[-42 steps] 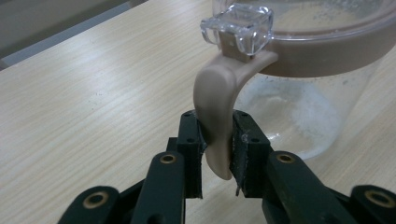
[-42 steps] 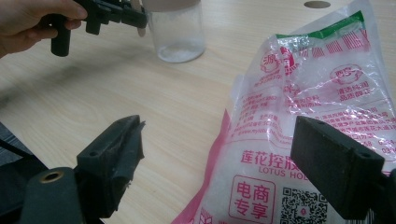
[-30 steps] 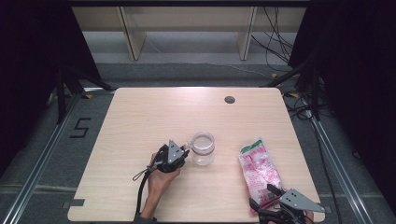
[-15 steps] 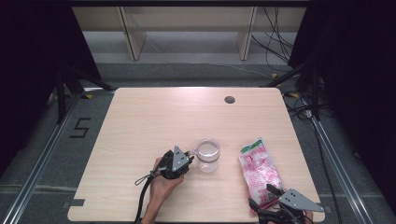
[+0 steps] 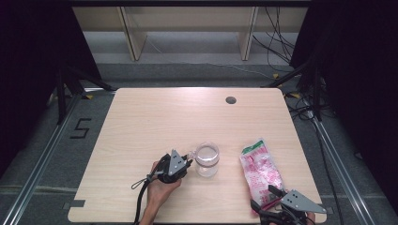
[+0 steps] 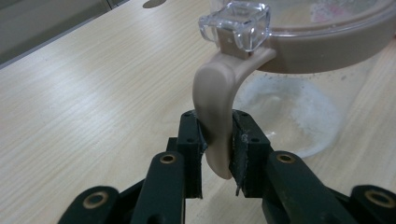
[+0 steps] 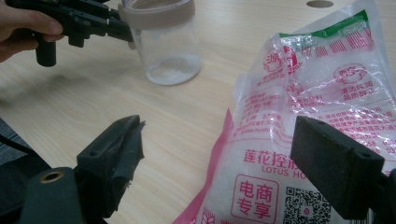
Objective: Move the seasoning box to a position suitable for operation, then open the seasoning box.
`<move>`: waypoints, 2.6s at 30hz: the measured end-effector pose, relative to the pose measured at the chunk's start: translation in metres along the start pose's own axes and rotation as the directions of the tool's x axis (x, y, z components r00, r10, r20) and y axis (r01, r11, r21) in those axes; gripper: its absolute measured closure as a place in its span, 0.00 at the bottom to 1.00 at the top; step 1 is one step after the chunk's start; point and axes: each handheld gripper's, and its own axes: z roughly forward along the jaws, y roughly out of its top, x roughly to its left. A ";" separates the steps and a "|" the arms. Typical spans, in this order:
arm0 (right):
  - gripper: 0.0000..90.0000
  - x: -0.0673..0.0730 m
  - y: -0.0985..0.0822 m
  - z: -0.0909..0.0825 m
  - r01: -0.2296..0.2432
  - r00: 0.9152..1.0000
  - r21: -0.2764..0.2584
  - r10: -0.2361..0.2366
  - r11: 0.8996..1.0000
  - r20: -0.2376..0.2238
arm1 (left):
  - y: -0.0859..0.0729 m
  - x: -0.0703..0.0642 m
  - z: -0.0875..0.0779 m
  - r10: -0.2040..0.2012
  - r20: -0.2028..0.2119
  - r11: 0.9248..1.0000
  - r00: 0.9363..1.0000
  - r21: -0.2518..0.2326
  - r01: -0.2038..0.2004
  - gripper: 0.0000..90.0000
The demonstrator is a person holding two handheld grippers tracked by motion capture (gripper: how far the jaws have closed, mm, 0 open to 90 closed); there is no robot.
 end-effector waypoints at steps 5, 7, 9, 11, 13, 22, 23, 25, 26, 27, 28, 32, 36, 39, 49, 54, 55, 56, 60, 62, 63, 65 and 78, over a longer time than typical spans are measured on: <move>0.20 0.001 -0.001 0.000 -0.015 1.000 -0.018 0.015 1.000 -0.005 | 0.000 -0.001 0.000 0.002 -0.007 1.000 1.000 0.019 -0.002 0.83; 0.20 0.002 -0.001 0.001 -0.022 1.000 -0.019 0.022 1.000 -0.012 | 0.001 0.000 -0.001 0.026 -0.014 1.000 1.000 0.011 -0.025 0.83; 0.20 0.000 -0.001 -0.001 -0.007 1.000 -0.012 0.007 1.000 -0.001 | -0.001 0.001 -0.002 0.009 -0.008 1.000 1.000 0.006 -0.009 0.83; 0.20 0.000 -0.002 -0.002 -0.015 1.000 -0.011 0.015 1.000 0.003 | -0.001 0.002 -0.003 0.018 -0.022 1.000 1.000 0.015 -0.018 0.83; 0.20 0.002 -0.002 -0.003 -0.042 0.999 -0.005 0.042 0.999 0.006 | 0.000 0.003 -0.003 0.022 -0.033 0.999 0.999 0.030 -0.021 0.83; 0.20 -0.001 -0.003 -0.003 -0.001 1.000 -0.017 0.002 1.000 0.013 | -0.001 0.000 -0.004 0.011 -0.033 1.000 0.999 0.027 -0.010 0.83; 0.20 -0.001 -0.003 -0.003 -0.002 1.000 -0.018 0.002 1.000 0.013 | -0.001 -0.002 -0.005 0.005 -0.026 1.000 1.000 0.019 -0.004 0.83; 0.20 0.000 -0.003 -0.003 -0.015 1.000 -0.016 0.015 1.000 0.011 | -0.001 -0.005 -0.006 0.031 -0.017 0.999 0.999 0.018 -0.031 0.83; 0.20 0.000 -0.003 -0.002 -0.023 1.000 -0.013 0.024 1.000 0.011 | -0.001 -0.007 -0.006 0.041 -0.026 0.999 0.999 0.011 -0.041 0.83; 0.20 -0.001 -0.003 -0.002 -0.005 1.000 -0.013 0.005 1.000 0.010 | -0.001 -0.008 -0.005 0.035 -0.016 0.999 0.999 0.011 -0.035 0.83; 0.20 0.000 -0.003 -0.002 -0.013 1.000 -0.011 0.013 1.000 0.006 | -0.001 -0.007 -0.005 0.039 -0.013 0.999 0.999 0.010 -0.039 0.83; 0.20 -0.001 -0.003 -0.001 -0.006 1.000 -0.014 0.006 1.000 0.007 | -0.001 -0.008 -0.006 0.035 -0.005 0.999 0.999 0.015 -0.035 0.83; 0.20 -0.002 -0.003 -0.001 -0.007 1.000 -0.018 0.007 1.000 0.006 | -0.001 -0.006 -0.007 0.028 0.014 1.000 1.000 0.013 -0.028 0.83; 0.20 -0.001 -0.003 -0.001 -0.006 1.000 -0.014 0.007 1.000 0.008 | -0.001 -0.006 -0.008 0.043 0.020 0.999 0.999 0.030 -0.044 0.82; 0.20 0.001 -0.003 0.001 -0.023 1.000 -0.022 0.023 0.999 -0.006 | -0.001 0.004 -0.026 -0.088 0.055 0.996 0.995 0.005 0.088 0.45; 0.20 0.002 -0.002 -0.001 -0.023 1.000 -0.004 0.023 1.000 0.010 | 0.000 0.007 -0.036 -0.151 0.087 0.988 0.985 -0.023 0.153 0.35; 0.19 0.002 -0.002 -0.001 -0.024 1.000 -0.001 0.024 1.000 0.008 | 0.000 0.008 -0.036 -0.154 0.097 0.987 0.983 -0.028 0.157 0.34; 0.19 0.001 -0.002 0.000 -0.008 1.000 -0.004 0.008 1.000 0.002 | 0.001 0.010 -0.038 -0.152 0.095 0.988 0.984 -0.020 0.155 0.33; 0.17 0.001 -0.002 0.000 -0.019 1.000 -0.015 0.019 1.000 0.003 | 0.008 0.013 -0.043 -0.174 0.105 0.983 0.979 -0.047 0.179 0.32; 0.17 0.001 -0.002 -0.001 -0.018 1.000 -0.009 0.018 1.000 -0.002 | 0.011 0.013 -0.046 -0.178 0.106 0.981 0.978 -0.063 0.185 0.32; 0.17 0.002 -0.002 0.000 -0.024 1.000 -0.022 0.024 0.999 -0.002 | 0.013 0.014 -0.046 -0.184 0.111 0.979 0.977 -0.067 0.192 0.32; 0.17 0.002 -0.002 0.000 -0.024 1.000 -0.018 0.024 1.000 0.000 | 0.018 0.015 -0.049 -0.173 0.110 0.981 0.979 -0.074 0.182 0.33; 0.17 0.001 -0.002 0.001 -0.007 1.000 -0.011 0.007 1.000 -0.002 | 0.038 0.019 -0.054 -0.037 0.064 0.987 0.997 -0.156 0.047 0.93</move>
